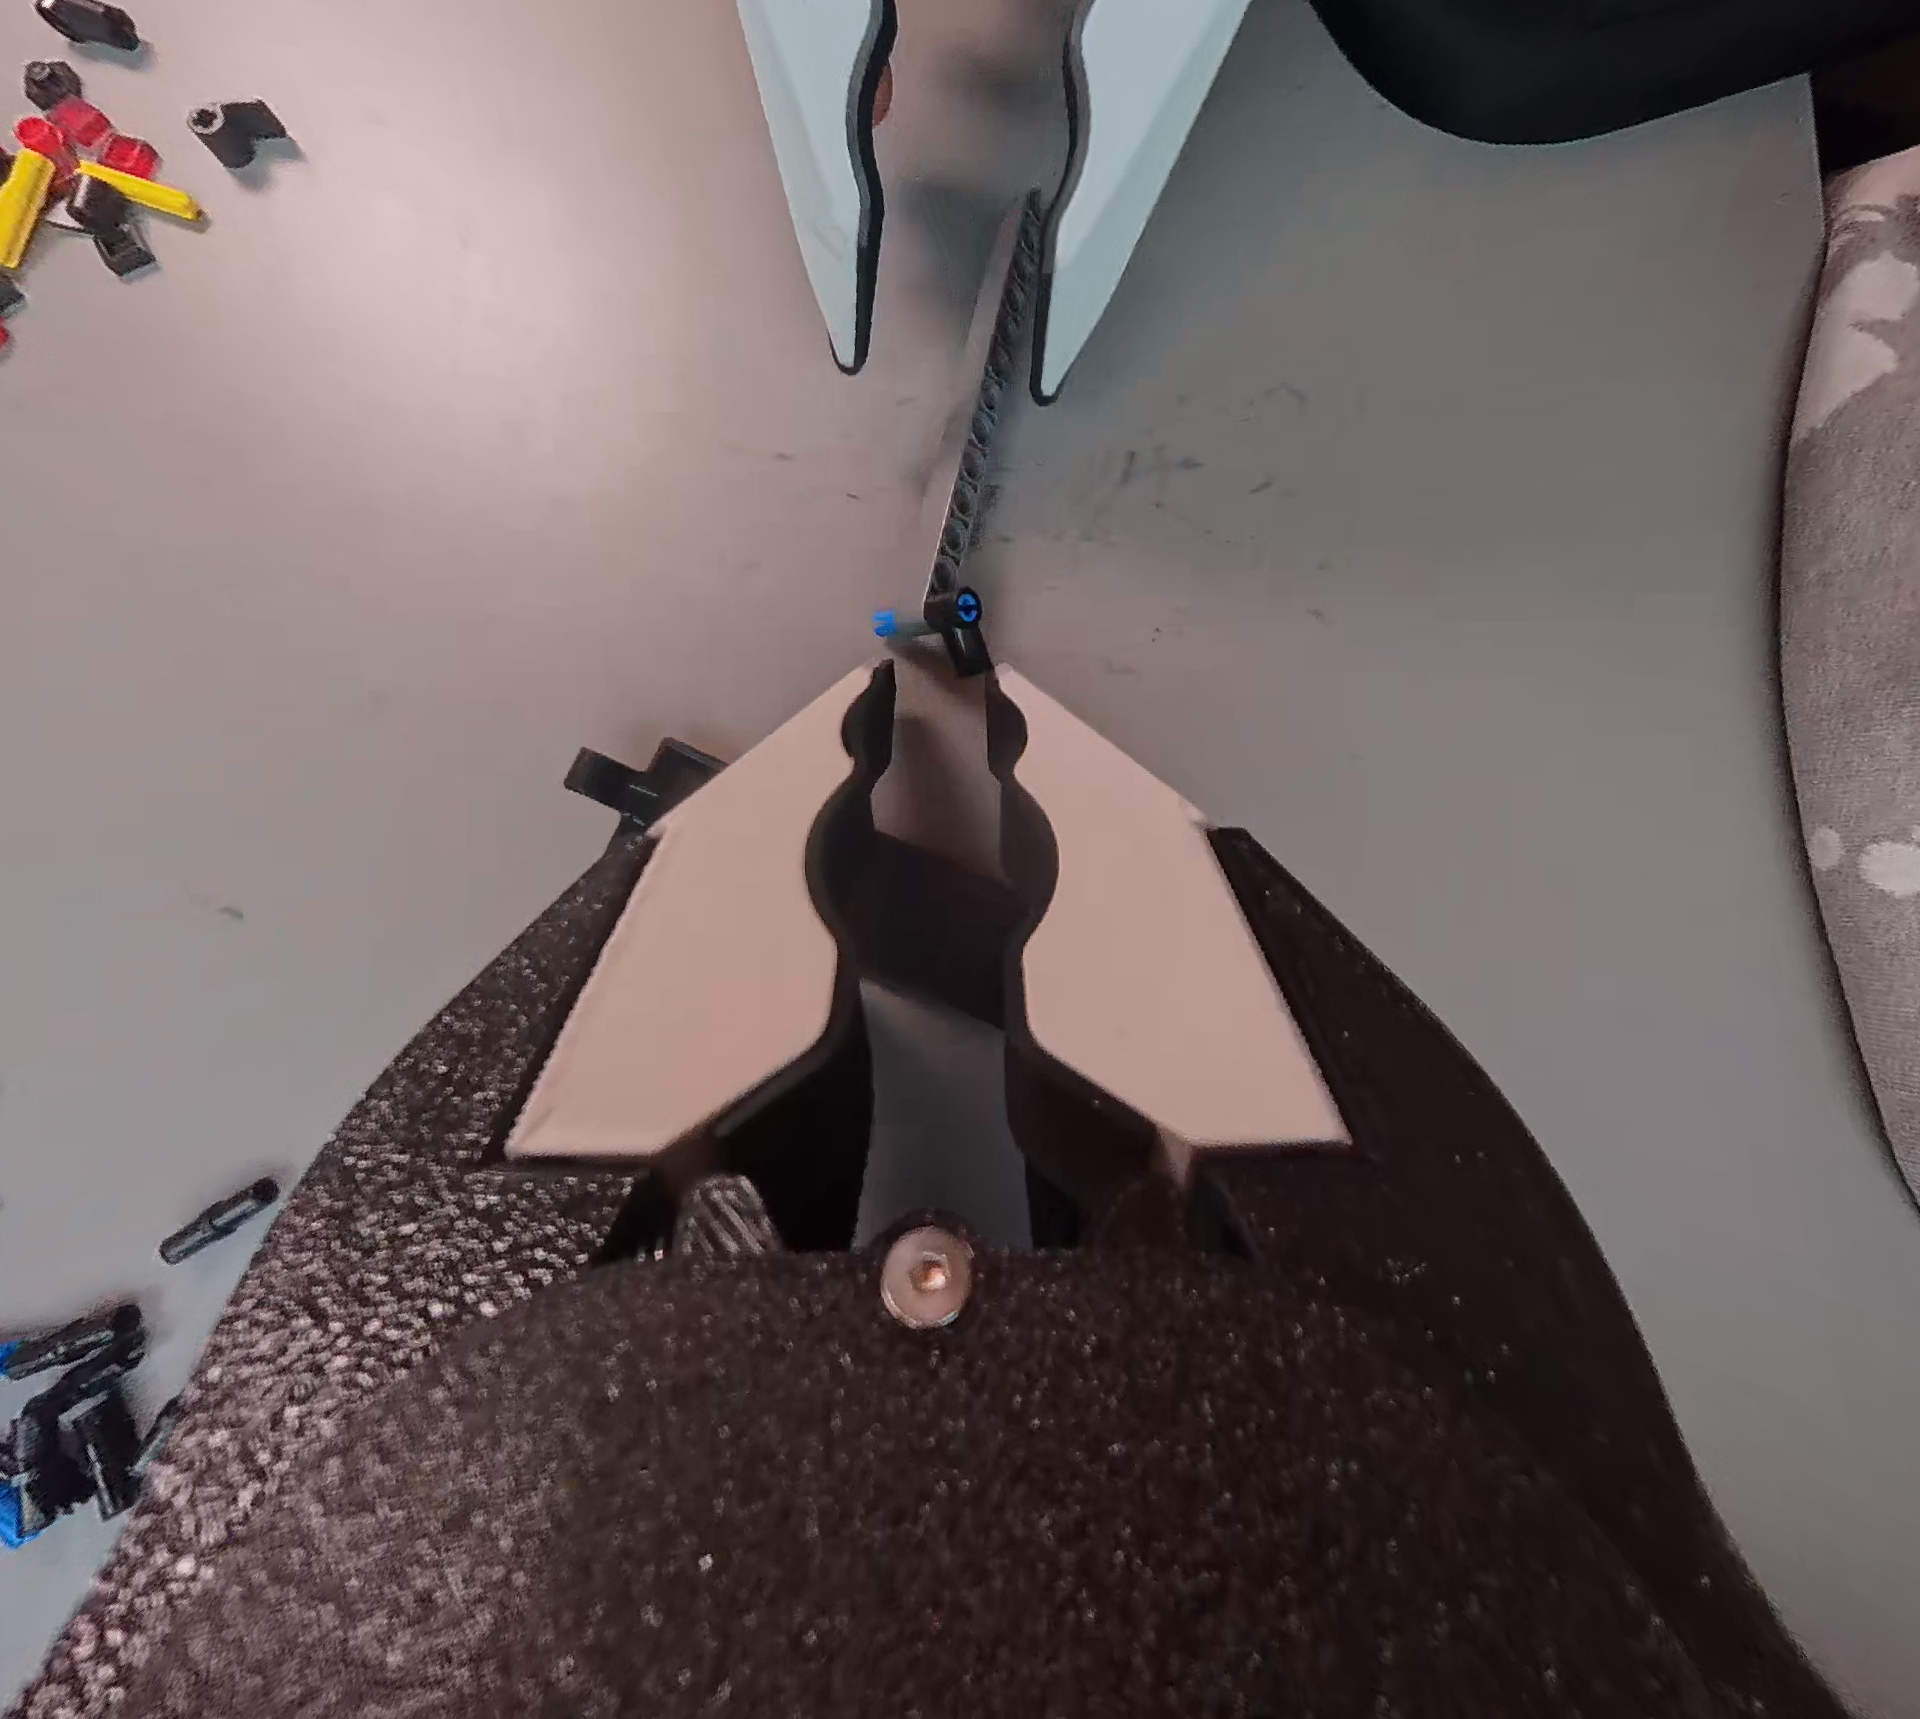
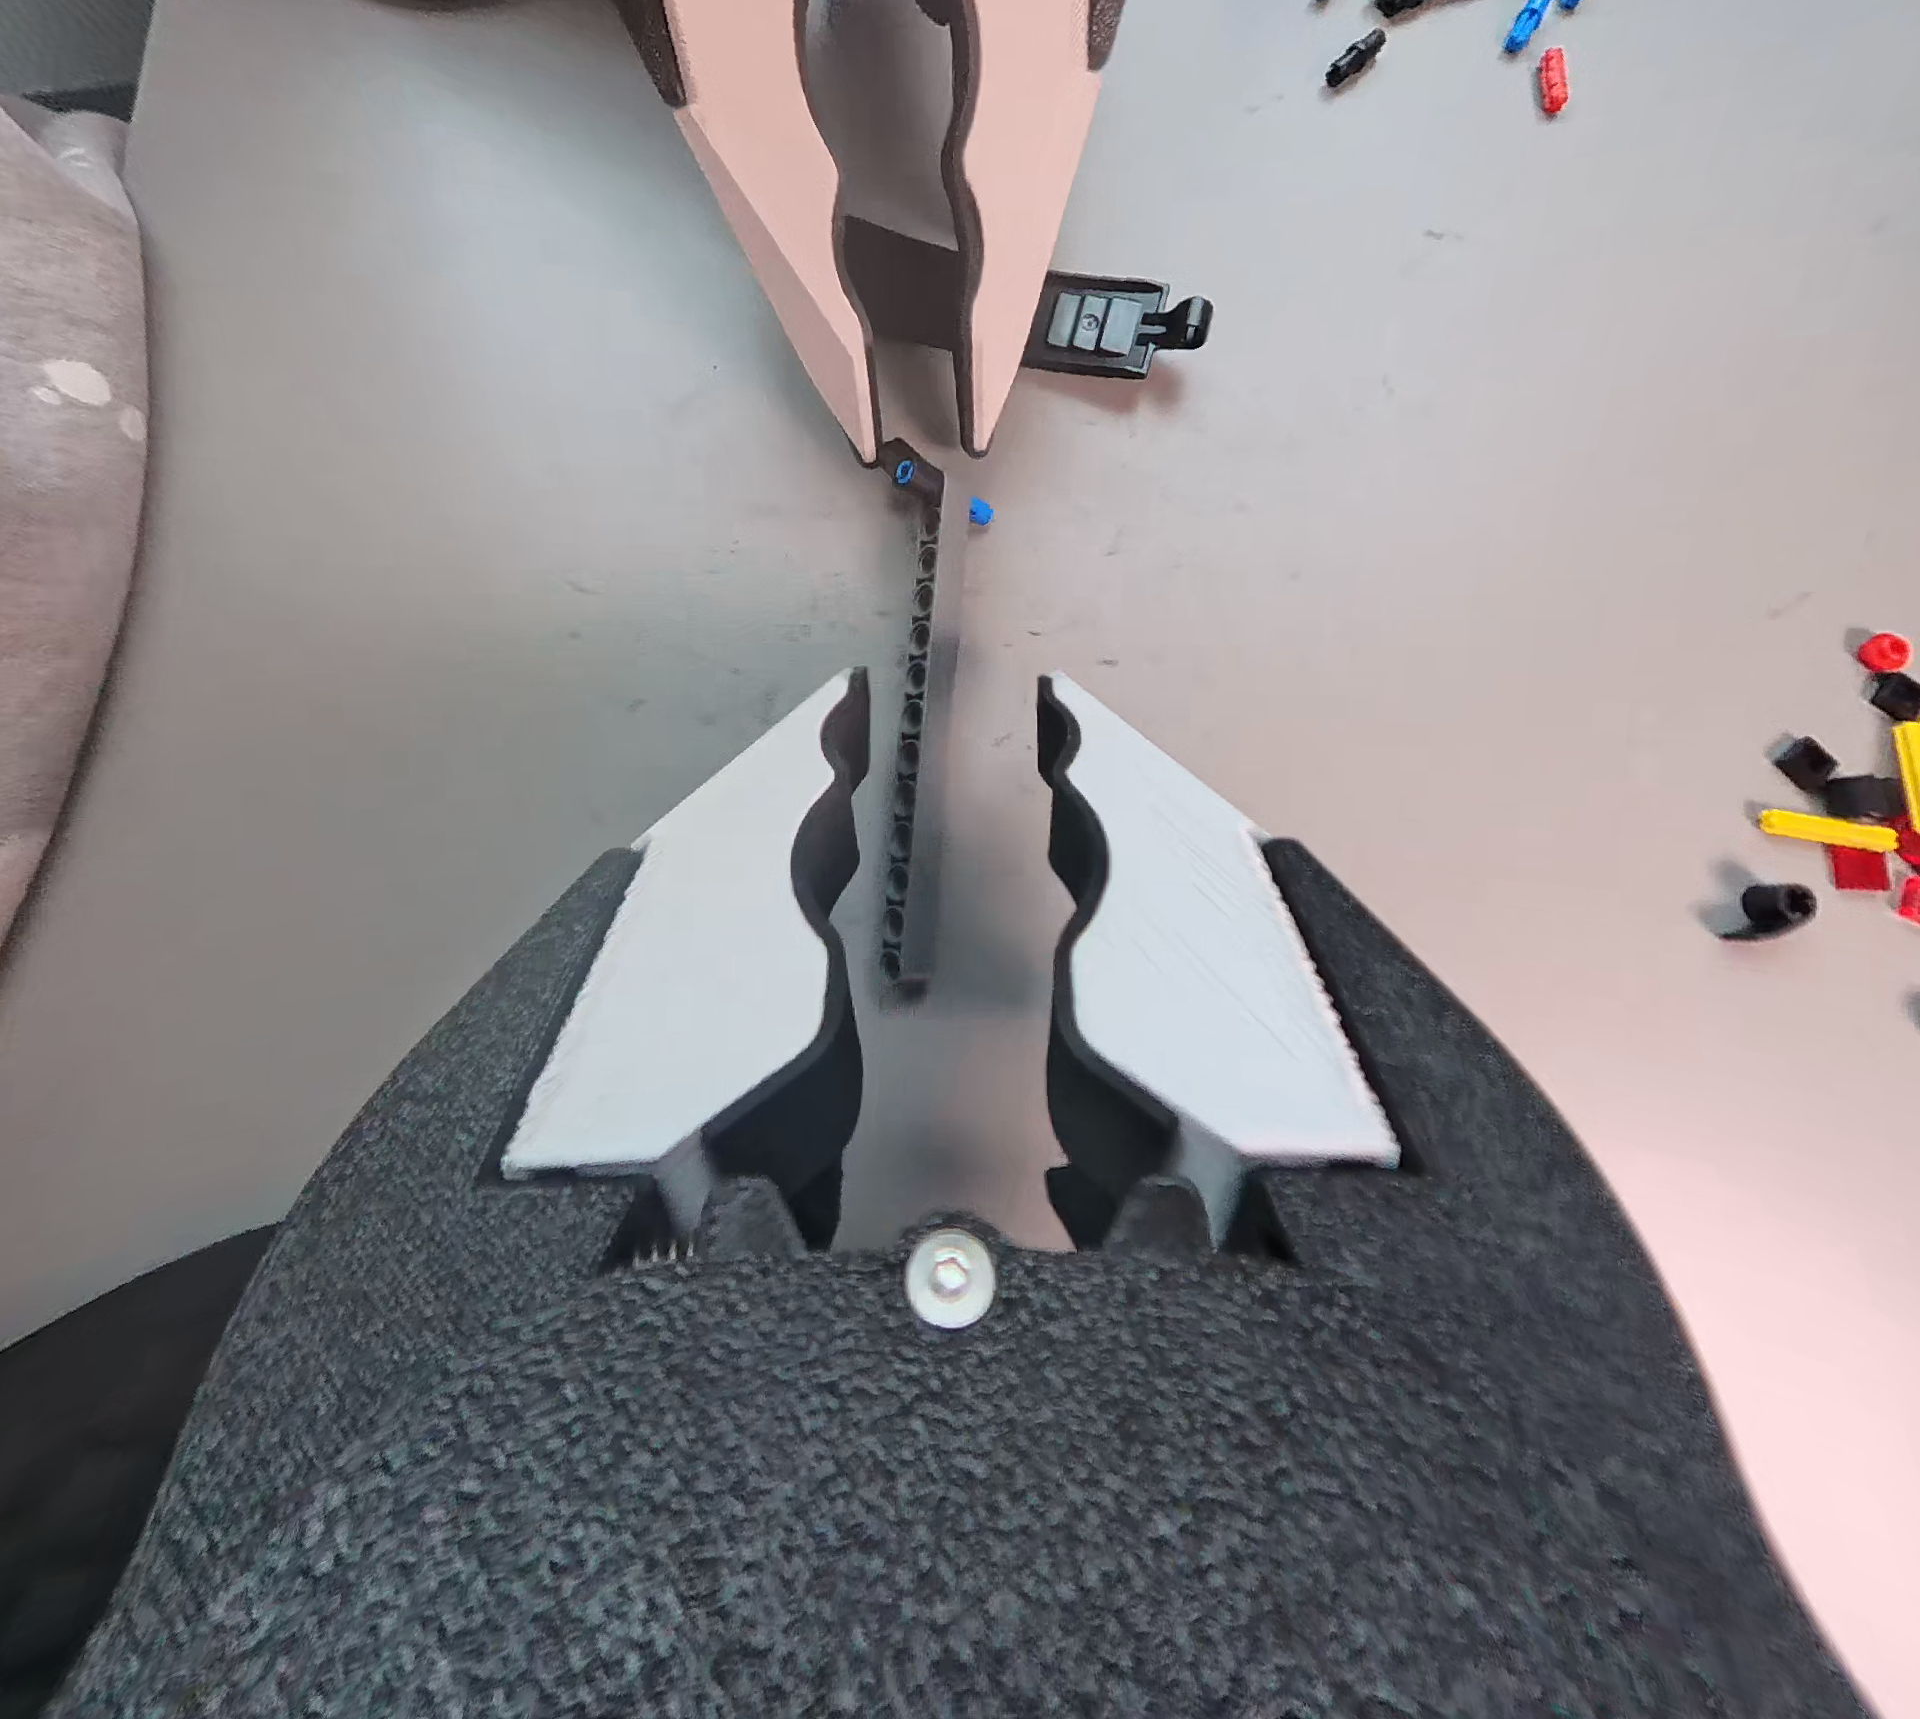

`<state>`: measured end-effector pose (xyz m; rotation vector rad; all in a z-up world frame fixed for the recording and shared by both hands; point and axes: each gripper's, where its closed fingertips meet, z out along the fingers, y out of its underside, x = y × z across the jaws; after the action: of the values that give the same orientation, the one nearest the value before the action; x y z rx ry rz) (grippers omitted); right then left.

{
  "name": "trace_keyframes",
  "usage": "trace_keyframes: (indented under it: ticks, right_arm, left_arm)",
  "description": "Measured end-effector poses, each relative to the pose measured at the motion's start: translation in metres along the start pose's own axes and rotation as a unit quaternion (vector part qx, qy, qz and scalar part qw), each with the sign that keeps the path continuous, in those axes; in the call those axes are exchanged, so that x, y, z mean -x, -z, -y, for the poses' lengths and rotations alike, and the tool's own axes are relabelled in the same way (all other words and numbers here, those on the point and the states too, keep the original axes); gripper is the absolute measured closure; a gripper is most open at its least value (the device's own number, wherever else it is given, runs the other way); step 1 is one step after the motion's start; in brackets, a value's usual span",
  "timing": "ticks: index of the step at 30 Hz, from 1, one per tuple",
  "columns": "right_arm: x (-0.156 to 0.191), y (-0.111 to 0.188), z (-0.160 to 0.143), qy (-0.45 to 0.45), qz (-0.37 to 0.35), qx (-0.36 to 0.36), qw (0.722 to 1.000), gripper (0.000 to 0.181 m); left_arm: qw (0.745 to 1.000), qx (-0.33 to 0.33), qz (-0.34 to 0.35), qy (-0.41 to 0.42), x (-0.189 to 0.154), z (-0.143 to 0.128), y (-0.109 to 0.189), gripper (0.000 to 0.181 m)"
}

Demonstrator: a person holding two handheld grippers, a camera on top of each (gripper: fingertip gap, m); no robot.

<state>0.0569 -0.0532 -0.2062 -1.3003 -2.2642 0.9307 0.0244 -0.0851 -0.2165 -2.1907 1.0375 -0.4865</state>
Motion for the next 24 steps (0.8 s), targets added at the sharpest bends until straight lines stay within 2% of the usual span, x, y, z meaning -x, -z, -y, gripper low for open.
trace_keyframes:
  ticks: [1,4,7,8,12,16,19,21,24]
  right_arm:
    - [0.002,-0.004,0.000,0.009,-0.003,0.008,1.000,0.148]
    - [0.007,-0.017,-0.002,0.034,-0.008,0.031,0.999,0.151]
    - [0.003,-0.019,0.004,0.057,-0.025,0.022,0.998,0.171]
    - [0.002,-0.017,0.007,0.073,-0.030,0.014,0.997,0.171]
    - [0.005,0.001,0.036,0.076,-0.027,-0.094,0.992,0.171]
    - [0.013,0.038,0.075,-0.014,0.054,-0.260,0.964,0.171]
    - [0.021,0.058,0.093,-0.069,0.130,-0.329,0.933,0.171]
    - [0.027,0.066,0.100,-0.100,0.182,-0.356,0.911,0.171]
    - [0.026,0.073,0.107,-0.147,0.228,-0.382,0.883,0.172]
  left_arm:
    - [1.000,-0.001,0.000,-0.002,-0.001,0.001,-0.001,0.165]
    - [1.000,-0.006,-0.001,-0.006,-0.003,0.003,-0.002,0.165]
    - [0.999,-0.028,-0.026,0.000,-0.011,0.010,0.001,0.166]
    - [0.998,-0.040,-0.040,0.006,-0.013,0.013,0.003,0.165]
    - [0.988,-0.132,-0.065,0.038,-0.007,0.034,0.028,0.161]
    - [0.963,-0.257,-0.081,0.018,-0.011,0.067,0.066,0.155]
    - [0.947,-0.312,-0.072,-0.009,-0.021,0.089,0.083,0.152]
    - [0.942,-0.328,-0.071,-0.030,-0.030,0.099,0.089,0.155]
    - [0.944,-0.319,-0.065,-0.054,-0.036,0.099,0.089,0.156]
